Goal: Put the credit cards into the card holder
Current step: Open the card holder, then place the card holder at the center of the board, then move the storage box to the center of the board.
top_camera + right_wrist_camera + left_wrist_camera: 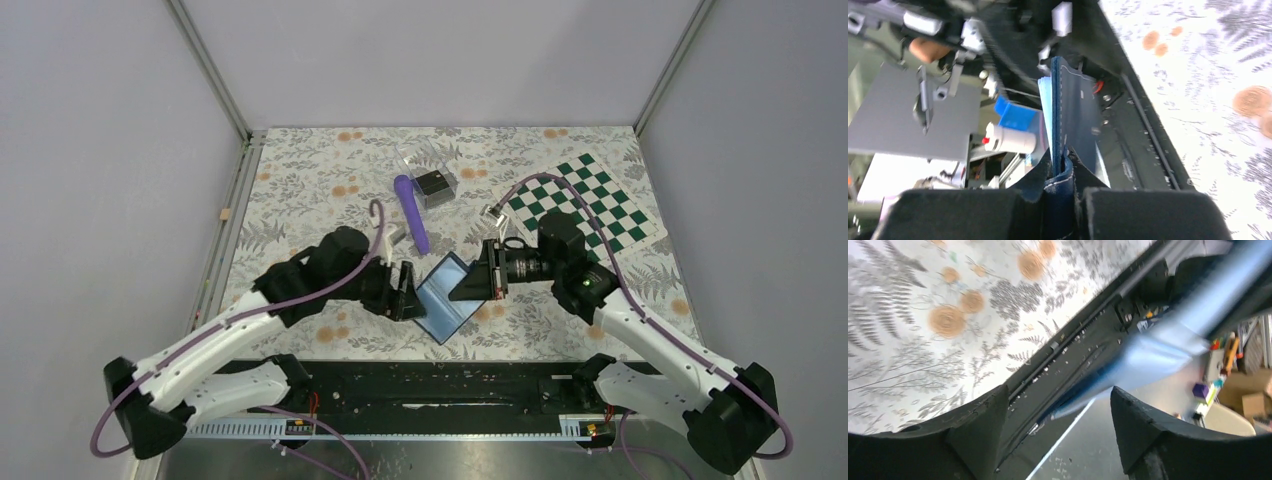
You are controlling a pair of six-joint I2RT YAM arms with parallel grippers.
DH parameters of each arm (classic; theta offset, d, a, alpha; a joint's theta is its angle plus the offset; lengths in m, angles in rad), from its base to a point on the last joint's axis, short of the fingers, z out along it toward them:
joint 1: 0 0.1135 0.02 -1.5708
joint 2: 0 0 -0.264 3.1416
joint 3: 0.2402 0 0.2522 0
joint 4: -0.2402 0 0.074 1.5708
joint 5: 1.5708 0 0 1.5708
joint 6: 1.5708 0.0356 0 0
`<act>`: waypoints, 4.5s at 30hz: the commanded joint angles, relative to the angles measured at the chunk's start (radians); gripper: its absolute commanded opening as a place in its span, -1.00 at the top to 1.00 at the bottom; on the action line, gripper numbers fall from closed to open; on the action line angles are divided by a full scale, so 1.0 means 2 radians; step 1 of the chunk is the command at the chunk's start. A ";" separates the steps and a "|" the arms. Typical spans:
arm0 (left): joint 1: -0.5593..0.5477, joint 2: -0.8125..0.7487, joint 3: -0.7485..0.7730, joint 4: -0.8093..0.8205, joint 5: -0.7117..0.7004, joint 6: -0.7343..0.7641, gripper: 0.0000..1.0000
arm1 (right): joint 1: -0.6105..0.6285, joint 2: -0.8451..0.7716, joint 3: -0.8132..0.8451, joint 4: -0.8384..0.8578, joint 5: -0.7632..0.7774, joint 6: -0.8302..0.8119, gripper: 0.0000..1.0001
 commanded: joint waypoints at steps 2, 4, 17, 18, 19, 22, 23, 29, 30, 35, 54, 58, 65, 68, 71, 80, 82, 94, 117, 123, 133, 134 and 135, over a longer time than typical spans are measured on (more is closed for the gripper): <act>0.005 -0.083 0.017 -0.017 -0.134 -0.029 -0.64 | -0.005 0.021 -0.026 -0.004 0.165 0.010 1.00; 0.006 -0.099 0.016 -0.018 -0.150 -0.042 -0.81 | -0.005 0.033 -0.063 0.055 0.206 0.058 1.00; 0.008 -0.058 0.020 0.025 -0.109 -0.049 -0.89 | -0.004 0.075 -0.180 0.091 0.383 0.155 1.00; 0.008 -0.054 0.021 0.026 -0.109 -0.048 -0.89 | -0.004 0.076 -0.185 0.091 0.386 0.162 1.00; 0.008 -0.052 0.022 0.027 -0.108 -0.047 -0.89 | -0.004 0.076 -0.189 0.085 0.390 0.169 1.00; 0.009 -0.050 0.024 0.030 -0.110 -0.044 -0.89 | -0.004 0.065 -0.194 0.049 0.399 0.181 0.65; 0.008 -0.050 0.024 0.031 -0.110 -0.042 -0.89 | -0.004 0.058 -0.195 0.035 0.401 0.182 0.49; 0.013 -0.045 0.027 0.031 -0.105 -0.038 -0.89 | -0.004 -0.017 -0.210 -0.070 0.420 0.196 -0.28; 0.013 -0.043 0.031 0.027 -0.105 -0.038 -0.89 | -0.004 -0.034 -0.215 -0.091 0.427 0.203 -0.35; 0.015 -0.034 0.039 0.017 -0.111 -0.039 -0.89 | -0.004 -0.142 -0.218 -0.204 0.499 0.210 -0.57; 0.106 0.063 0.062 0.032 -0.066 -0.040 -0.88 | -0.020 0.167 0.153 -0.267 0.549 -0.043 -0.99; 0.120 0.072 0.066 0.032 -0.056 -0.031 -0.87 | -0.044 0.291 0.287 -0.292 0.519 -0.011 -0.99; 0.143 0.073 0.052 0.031 -0.037 -0.013 -0.86 | -0.081 0.472 0.484 -0.319 0.460 0.070 -0.99; 0.151 0.070 0.044 0.032 -0.025 -0.006 -0.86 | -0.096 0.549 0.571 -0.351 0.429 0.106 -0.97; 0.156 0.067 0.033 0.036 -0.017 -0.001 -0.86 | -0.106 0.612 0.645 -0.377 0.404 0.141 -0.89; 0.164 0.054 0.004 0.057 0.012 0.001 -0.84 | -0.114 0.777 0.887 -0.528 0.382 0.159 -0.61; 0.164 0.050 0.002 0.057 0.013 0.003 -0.84 | -0.117 0.787 0.899 -0.543 0.381 0.150 -0.54; 0.173 0.045 -0.002 0.063 0.027 0.010 -0.83 | -0.124 0.787 0.884 -0.575 0.352 0.060 0.01; 0.174 0.262 0.205 0.094 -0.018 0.126 -0.72 | -0.125 0.536 0.678 -0.558 0.361 -0.097 0.10; 0.174 0.424 0.370 0.062 -0.051 0.182 -0.64 | -0.130 0.362 0.454 -0.475 0.360 -0.106 0.05; 0.174 0.607 0.567 -0.003 -0.067 0.207 -0.65 | -0.138 0.243 0.300 -0.460 0.320 -0.111 0.00; 0.175 0.620 0.585 -0.015 -0.068 0.206 -0.65 | -0.139 0.239 0.296 -0.460 0.319 -0.112 0.00; 0.174 0.631 0.598 -0.027 -0.071 0.205 -0.66 | -0.139 0.237 0.292 -0.460 0.317 -0.112 -0.01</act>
